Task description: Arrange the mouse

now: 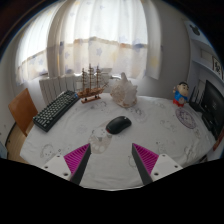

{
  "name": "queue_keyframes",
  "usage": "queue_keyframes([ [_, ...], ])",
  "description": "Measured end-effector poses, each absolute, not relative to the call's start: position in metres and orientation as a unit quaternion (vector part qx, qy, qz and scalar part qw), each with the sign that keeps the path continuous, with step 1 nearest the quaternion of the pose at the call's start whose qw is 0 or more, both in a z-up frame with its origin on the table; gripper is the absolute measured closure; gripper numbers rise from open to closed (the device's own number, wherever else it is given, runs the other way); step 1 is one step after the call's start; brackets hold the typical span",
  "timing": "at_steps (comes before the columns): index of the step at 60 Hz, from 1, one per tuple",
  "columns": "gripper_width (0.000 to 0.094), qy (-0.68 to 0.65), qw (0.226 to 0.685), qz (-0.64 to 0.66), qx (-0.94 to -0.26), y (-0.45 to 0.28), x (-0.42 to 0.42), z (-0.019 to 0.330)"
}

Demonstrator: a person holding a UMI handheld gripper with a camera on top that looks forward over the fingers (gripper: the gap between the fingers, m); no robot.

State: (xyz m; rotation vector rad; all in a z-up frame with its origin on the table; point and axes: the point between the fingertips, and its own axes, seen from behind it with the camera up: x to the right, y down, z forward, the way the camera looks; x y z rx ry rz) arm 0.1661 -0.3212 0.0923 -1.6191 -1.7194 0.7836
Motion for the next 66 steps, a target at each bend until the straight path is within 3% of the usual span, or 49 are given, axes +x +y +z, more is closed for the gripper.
queue_keyframes([
  [8, 0.0080, -0.649, 0.335, 0.307, -0.611, -0.316, 0.133, 0.070],
  [33, 0.0082, -0.651, 0.302, 0.311, -0.623, -0.311, 0.028, -0.006],
  [66, 0.0074, -0.670, 0.281, 0.324, -0.606, -0.330, -0.069, -0.012],
])
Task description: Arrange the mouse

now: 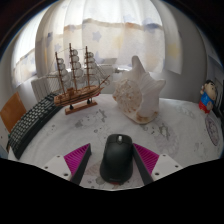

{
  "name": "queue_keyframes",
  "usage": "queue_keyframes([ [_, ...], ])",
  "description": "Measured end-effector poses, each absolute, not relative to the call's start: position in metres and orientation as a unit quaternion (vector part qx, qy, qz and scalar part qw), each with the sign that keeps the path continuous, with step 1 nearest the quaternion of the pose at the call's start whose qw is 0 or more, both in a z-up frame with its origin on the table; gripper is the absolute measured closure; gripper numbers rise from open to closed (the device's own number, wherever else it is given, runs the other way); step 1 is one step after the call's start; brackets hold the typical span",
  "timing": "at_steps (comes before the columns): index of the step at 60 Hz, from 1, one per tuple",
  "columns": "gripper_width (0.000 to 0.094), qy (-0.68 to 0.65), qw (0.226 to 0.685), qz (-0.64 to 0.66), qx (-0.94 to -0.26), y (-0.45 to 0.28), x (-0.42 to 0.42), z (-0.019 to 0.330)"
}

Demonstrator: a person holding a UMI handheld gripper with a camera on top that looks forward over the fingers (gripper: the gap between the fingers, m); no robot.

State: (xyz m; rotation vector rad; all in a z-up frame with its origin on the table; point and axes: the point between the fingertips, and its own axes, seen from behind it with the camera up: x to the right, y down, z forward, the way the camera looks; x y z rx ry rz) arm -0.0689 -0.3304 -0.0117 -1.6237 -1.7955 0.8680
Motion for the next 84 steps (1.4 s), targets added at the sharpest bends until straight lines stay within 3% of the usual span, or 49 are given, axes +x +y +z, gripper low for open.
queue_keyframes([
  [11, 0.0123, -0.676, 0.279, 0.326, -0.599, -0.336, -0.074, -0.011],
  [14, 0.0227, -0.678, 0.278, 0.326, -0.597, -0.338, -0.074, -0.012],
  [17, 0.0439, -0.680, 0.281, 0.325, -0.594, -0.339, -0.076, -0.011],
  [28, 0.0482, -0.677, 0.295, 0.319, -0.595, -0.335, -0.074, 0.008],
  [40, 0.0489, -0.654, 0.302, 0.354, -0.597, -0.305, -0.056, 0.100],
  [51, 0.0488, -0.617, 0.341, 0.367, -0.607, -0.180, -0.054, 0.190],
  [57, 0.0490, -0.606, 0.382, 0.343, -0.608, -0.071, -0.069, 0.206],
  [64, 0.0489, -0.596, 0.406, 0.304, -0.623, 0.058, -0.089, 0.180],
  [72, 0.0487, -0.585, 0.380, 0.279, -0.660, 0.168, -0.109, 0.105],
  [84, 0.0481, -0.606, 0.343, 0.243, -0.676, 0.242, -0.124, -0.001],
])
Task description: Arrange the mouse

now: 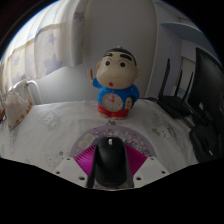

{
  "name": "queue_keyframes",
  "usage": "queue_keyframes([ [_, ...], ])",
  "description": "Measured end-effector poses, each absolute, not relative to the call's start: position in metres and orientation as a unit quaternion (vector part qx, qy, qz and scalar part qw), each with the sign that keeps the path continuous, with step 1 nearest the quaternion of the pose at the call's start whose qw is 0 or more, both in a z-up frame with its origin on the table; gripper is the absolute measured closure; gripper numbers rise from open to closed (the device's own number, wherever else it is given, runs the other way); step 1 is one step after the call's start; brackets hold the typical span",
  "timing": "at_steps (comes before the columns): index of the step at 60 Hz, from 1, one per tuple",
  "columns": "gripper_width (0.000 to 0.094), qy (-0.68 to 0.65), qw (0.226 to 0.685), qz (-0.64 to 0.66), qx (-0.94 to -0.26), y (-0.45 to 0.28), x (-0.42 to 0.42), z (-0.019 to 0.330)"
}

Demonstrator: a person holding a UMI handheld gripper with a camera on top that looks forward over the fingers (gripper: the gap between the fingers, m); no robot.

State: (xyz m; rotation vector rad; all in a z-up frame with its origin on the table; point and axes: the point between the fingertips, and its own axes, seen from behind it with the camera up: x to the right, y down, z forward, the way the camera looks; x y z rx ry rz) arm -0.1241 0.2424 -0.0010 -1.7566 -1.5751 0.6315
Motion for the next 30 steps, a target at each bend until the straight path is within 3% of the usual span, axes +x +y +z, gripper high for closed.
queue_keyframes([
  [7, 0.0397, -0.615, 0.332, 0.249, -0.670, 0.249, -0.123, -0.010],
  [12, 0.0065, -0.620, 0.322, 0.236, -0.675, 0.254, -0.115, -0.001],
  [30, 0.0084, -0.615, 0.252, 0.252, -0.703, 0.205, 0.005, 0.136],
])
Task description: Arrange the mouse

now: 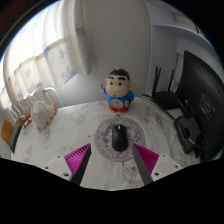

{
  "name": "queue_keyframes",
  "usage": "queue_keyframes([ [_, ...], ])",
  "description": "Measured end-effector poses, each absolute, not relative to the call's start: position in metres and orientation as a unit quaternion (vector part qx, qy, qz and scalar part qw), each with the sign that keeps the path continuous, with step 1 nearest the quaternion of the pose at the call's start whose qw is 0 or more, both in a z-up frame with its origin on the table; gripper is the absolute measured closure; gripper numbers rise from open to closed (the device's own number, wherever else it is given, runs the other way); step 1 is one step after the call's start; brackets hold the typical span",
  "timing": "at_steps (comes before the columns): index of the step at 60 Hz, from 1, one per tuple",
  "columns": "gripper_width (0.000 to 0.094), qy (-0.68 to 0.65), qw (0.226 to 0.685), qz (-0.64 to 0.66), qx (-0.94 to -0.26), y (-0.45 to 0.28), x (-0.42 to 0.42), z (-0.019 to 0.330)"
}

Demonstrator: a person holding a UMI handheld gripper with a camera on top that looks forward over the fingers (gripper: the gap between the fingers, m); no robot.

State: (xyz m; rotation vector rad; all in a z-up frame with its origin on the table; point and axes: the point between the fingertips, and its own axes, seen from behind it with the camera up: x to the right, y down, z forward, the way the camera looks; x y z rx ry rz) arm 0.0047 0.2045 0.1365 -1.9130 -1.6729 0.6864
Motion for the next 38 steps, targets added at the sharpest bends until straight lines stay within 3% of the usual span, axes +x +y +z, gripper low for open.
queue_keyframes([
  [8, 0.0084, -0.619, 0.264, 0.243, -0.699, 0.198, 0.058, 0.187],
  [15, 0.0083, -0.624, 0.285, 0.249, -0.684, 0.193, 0.076, 0.212],
  [38, 0.0086, -0.620, 0.318, 0.235, -0.678, 0.213, 0.075, 0.217],
])
